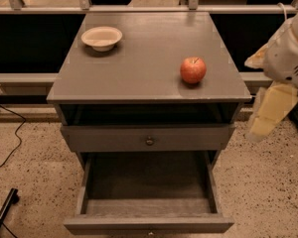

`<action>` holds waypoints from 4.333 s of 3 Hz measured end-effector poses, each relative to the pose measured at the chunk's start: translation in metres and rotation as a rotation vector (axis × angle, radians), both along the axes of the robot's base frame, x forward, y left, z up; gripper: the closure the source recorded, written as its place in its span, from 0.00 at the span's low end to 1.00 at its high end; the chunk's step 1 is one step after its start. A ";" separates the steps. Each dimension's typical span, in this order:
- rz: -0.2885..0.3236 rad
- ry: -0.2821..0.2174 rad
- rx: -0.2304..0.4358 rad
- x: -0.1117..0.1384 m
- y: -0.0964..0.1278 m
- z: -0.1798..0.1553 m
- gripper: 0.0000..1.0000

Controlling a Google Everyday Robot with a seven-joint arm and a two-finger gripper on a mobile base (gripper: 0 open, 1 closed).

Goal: Close middle drawer

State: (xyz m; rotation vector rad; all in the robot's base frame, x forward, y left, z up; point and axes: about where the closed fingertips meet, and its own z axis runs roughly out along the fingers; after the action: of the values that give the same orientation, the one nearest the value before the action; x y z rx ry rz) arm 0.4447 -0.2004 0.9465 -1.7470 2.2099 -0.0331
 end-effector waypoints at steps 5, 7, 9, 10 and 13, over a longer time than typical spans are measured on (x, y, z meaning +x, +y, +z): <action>0.095 0.090 0.236 -0.065 0.096 -0.227 0.00; 0.060 0.080 0.200 -0.097 0.040 -0.347 0.00; 0.033 -0.029 0.274 -0.122 -0.007 -0.395 0.00; 0.017 -0.007 0.299 -0.116 -0.007 -0.405 0.00; -0.002 -0.005 0.431 -0.115 0.015 -0.505 0.71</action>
Offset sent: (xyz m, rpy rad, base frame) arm -0.0604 0.1278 -0.2956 0.3009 0.0464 0.1310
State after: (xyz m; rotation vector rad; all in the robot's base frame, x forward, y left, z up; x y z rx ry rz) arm 0.3299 -0.1854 0.4412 -1.4999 2.0245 0.4069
